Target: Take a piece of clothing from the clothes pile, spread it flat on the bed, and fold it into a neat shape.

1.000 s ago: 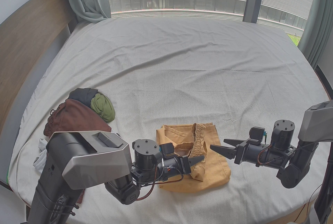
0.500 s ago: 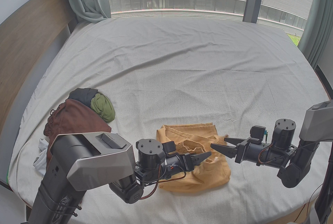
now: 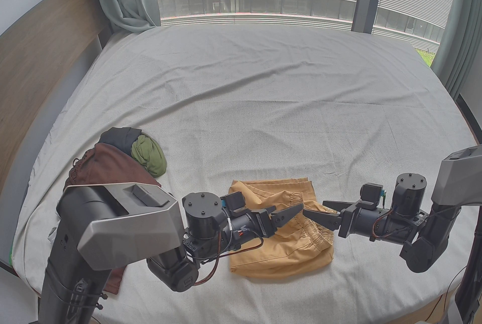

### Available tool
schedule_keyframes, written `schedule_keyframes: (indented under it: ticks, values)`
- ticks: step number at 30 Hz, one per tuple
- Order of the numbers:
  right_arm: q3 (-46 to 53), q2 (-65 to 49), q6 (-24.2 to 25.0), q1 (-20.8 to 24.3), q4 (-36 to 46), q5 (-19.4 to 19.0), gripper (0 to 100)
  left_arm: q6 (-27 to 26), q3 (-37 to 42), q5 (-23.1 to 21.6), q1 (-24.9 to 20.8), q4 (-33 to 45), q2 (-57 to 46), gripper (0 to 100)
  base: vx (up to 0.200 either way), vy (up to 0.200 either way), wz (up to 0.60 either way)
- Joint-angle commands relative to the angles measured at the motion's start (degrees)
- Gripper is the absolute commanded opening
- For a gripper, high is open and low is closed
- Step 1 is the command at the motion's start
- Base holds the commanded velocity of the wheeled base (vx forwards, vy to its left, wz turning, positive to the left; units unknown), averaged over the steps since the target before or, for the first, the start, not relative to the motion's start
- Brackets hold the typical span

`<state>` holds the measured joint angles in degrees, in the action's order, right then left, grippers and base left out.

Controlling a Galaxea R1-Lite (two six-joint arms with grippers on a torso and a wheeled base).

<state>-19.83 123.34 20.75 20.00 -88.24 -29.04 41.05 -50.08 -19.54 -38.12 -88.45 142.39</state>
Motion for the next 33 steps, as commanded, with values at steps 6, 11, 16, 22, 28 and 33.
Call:
schedule_keyframes:
  ticks: [6,11,16,22,28,33]
  values:
    - [-3.0,5.2,0.0,-0.2,0.0,0.4,100,-0.6,8.1,-0.8,5.5,-0.2,-7.6,100,0.0,0.0,0.0]
    - [-5.9,8.4,0.1,0.0,-0.1,2.1,100,-3.4,13.5,-2.8,10.1,-0.3,-9.7,100,0.0,0.0,0.0]
    - [-8.7,11.5,0.2,-0.1,-0.1,3.2,100,-7.6,16.1,-5.7,15.1,-0.3,-10.5,100,0.0,0.0,0.0]
    - [-12.8,15.5,0.7,0.1,-0.1,3.2,100,-12.4,20.6,-7.2,18.5,-0.3,-10.2,100,0.0,0.0,0.0]
    - [-15.0,17.4,0.8,0.2,-0.2,3.2,100,-17.4,22.3,-6.6,19.8,-0.3,-9.9,100,0.0,0.0,0.0]
    - [-15.8,17.2,1.2,0.2,-0.2,3.1,100,-28.3,22.7,-6.7,23.1,-0.2,-9.1,100,0.0,0.0,0.0]
